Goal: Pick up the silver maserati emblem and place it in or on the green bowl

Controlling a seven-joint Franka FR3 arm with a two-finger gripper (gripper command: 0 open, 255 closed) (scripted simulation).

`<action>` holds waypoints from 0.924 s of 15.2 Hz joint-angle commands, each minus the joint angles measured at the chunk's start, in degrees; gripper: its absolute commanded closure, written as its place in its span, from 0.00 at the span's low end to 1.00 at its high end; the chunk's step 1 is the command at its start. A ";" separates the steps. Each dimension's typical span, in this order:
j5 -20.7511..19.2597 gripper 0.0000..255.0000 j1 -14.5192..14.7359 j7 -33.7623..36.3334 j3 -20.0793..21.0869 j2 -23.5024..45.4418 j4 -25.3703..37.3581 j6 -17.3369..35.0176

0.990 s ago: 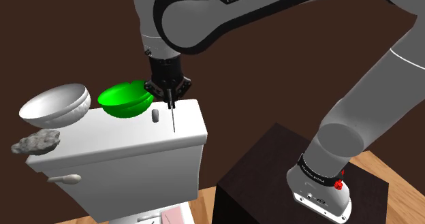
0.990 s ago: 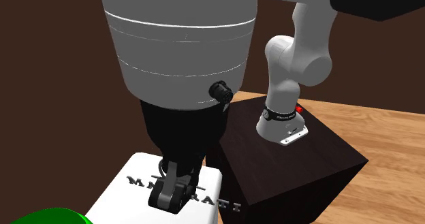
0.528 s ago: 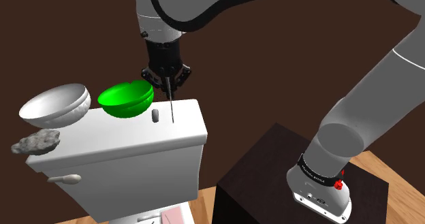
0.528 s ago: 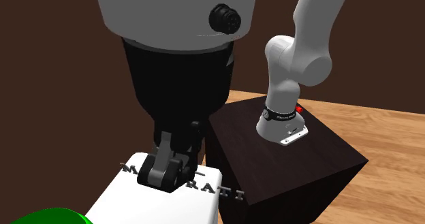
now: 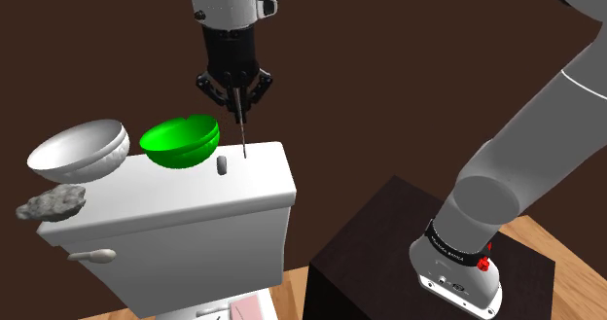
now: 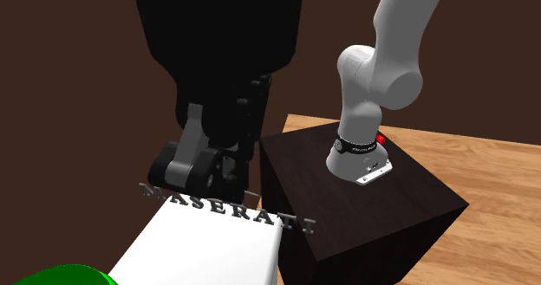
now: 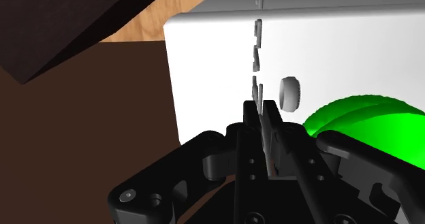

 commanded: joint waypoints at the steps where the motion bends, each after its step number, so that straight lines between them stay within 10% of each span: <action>1: -0.02 1.00 -0.03 0.00 -0.06 0.00 1.47 -1.50; 8: -9.54 1.00 -0.14 4.79 3.11 14.96 16.24 -4.85; 14: -21.84 1.00 7.34 8.44 2.48 34.18 38.48 -12.39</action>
